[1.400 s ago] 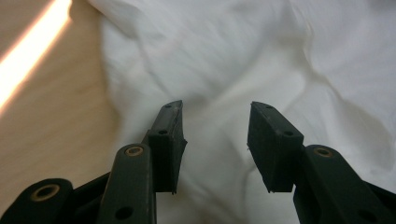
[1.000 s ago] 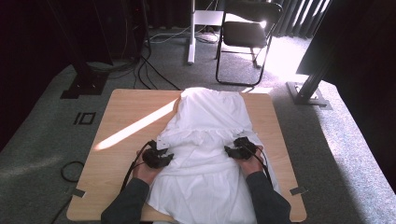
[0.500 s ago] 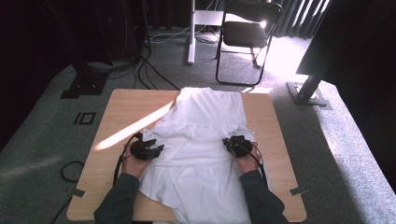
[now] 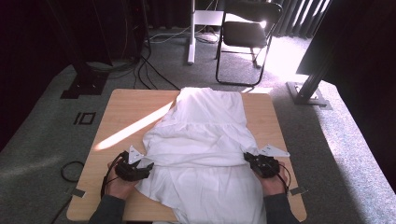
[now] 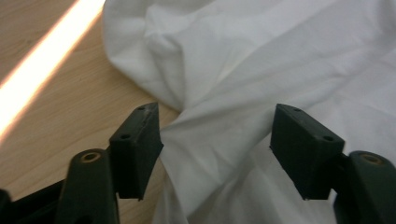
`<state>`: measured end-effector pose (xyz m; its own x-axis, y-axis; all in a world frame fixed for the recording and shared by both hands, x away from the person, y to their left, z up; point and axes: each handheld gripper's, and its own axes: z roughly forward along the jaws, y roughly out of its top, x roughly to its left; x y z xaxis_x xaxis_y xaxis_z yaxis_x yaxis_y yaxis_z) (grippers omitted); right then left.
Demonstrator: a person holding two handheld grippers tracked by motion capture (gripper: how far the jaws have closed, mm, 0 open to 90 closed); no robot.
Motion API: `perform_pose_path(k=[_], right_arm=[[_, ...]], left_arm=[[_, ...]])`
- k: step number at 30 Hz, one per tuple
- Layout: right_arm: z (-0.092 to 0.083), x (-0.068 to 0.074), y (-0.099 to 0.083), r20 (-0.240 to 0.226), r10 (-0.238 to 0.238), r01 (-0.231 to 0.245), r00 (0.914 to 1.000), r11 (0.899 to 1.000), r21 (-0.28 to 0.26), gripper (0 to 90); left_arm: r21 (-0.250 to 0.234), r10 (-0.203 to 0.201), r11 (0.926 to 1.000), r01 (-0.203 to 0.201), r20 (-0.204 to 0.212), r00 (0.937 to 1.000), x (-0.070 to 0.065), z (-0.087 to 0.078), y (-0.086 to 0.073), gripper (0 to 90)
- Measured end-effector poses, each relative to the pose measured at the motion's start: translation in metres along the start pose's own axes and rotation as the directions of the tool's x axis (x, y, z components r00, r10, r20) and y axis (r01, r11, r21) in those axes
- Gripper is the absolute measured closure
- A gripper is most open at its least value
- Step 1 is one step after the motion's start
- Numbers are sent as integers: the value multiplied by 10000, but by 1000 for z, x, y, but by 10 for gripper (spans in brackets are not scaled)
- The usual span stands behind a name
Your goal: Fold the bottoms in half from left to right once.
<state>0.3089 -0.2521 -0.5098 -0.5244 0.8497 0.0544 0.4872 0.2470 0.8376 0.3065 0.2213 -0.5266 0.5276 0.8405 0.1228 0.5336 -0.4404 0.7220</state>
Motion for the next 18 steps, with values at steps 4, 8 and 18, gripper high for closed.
perform_pose_path(k=[4, 8, 18], right_arm=[[-16, -6, -15, 74, 401, -401, 9992, 9992, -75, 873], [-36, -14, -36, 249, 922, -923, 9954, 9957, 33, 870], [-42, -22, -49, 522, 1492, -1504, 9874, 9884, 190, 551]], left_arm=[[290, 71, 9996, -68, -106, 9999, 1, 1, -4, 297], [368, -24, 9993, 33, -246, 9997, 1, 0, -10, 295], [833, -96, 9965, 70, 307, 9995, -2, 12, -15, 338]])
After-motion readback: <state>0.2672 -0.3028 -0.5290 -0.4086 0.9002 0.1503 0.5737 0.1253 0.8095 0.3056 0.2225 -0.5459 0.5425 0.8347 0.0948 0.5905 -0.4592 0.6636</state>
